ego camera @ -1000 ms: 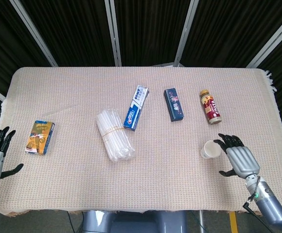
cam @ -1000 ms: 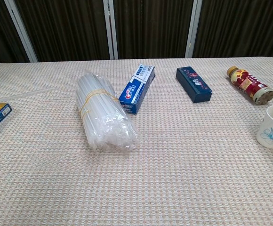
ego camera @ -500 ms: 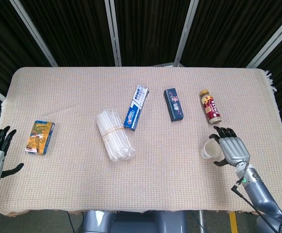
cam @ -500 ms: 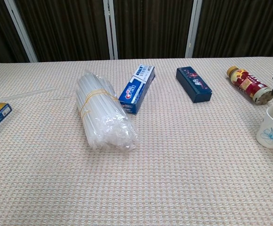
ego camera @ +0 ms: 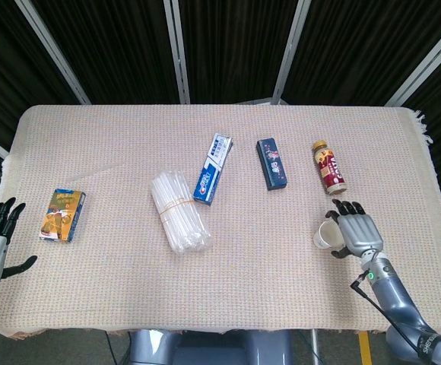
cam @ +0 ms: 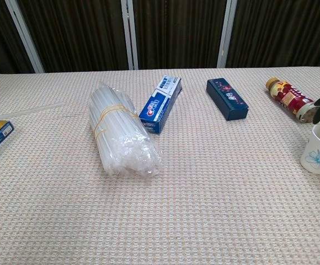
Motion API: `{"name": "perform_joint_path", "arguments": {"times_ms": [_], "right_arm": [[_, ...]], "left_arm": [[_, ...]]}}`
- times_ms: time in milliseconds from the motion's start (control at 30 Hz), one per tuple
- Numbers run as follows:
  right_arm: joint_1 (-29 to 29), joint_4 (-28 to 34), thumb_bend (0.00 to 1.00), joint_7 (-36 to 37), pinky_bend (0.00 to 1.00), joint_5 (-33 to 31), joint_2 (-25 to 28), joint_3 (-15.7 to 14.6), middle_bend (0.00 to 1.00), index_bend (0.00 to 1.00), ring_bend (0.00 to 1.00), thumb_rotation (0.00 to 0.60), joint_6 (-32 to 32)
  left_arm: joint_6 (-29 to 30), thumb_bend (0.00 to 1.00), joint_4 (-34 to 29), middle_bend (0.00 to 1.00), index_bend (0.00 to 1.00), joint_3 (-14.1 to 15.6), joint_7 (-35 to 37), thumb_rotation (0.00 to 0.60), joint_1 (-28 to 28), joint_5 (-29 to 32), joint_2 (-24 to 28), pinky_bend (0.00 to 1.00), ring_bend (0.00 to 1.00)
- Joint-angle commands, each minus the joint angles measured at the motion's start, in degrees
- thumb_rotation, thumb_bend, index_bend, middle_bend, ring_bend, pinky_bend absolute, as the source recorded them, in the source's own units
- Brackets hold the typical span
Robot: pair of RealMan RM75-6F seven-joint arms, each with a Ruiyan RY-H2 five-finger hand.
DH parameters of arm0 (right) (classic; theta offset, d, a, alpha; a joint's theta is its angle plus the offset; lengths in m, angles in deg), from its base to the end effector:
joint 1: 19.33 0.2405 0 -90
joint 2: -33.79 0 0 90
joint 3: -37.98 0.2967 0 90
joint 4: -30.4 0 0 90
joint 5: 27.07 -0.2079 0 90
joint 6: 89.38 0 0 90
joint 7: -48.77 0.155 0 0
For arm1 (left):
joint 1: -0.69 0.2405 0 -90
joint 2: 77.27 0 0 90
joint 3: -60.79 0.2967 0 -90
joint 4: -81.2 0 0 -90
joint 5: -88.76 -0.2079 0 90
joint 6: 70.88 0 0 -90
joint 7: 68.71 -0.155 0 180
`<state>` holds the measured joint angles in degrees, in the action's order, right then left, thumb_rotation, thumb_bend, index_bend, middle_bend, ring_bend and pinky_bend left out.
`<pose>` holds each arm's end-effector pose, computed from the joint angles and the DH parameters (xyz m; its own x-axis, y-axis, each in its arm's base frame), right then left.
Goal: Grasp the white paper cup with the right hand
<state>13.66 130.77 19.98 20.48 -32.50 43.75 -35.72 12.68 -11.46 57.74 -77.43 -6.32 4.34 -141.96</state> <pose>-0.2841 -0.3309 0.0975 0.5090 -0.4263 0.7478 -0.8422 -0.0672 0.5350 -0.3423 0.2084 0.1729 0.5148 0.0096 0.8572 0.8572 -0.0201 -0.5146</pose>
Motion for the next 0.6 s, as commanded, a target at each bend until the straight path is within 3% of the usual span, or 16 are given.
{"name": "perform_joint_path", "arguments": {"times_ms": [33,233,433,600], "right_arm": [[0.19,-0.15,0.09,0.39,0.00,-0.14,-0.57,-0.08,0.00,0.37,0.00,0.600,0.41],[-0.07,-0.34,0.13,2.49,0.00,1.40,-1.47,0.25,0.03,0.50,0.00,0.600,1.96],[0.08,0.96,0.13,5.50,0.00,1.59,-0.98,1.27,0.04,0.50,0.00,0.600,1.72],[0.41,2.19,0.13,14.28,0.00,0.79,0.01,4.49,0.04,0.50,0.00,0.600,-2.08]], "left_arm": [[0.00,0.10,-0.01,0.00,0.00,0.00,0.05,0.600,-0.01,0.01,0.03,0.00,0.00],[-0.04,0.10,-0.01,0.00,0.00,0.00,0.07,0.600,-0.06,0.06,0.05,0.00,0.00],[-0.03,0.10,0.00,0.00,0.00,0.02,-0.07,0.600,-0.09,0.08,0.01,0.00,0.00],[-0.04,0.10,0.00,0.00,0.00,0.01,-0.14,0.600,-0.11,0.14,-0.02,0.00,0.00]]}}
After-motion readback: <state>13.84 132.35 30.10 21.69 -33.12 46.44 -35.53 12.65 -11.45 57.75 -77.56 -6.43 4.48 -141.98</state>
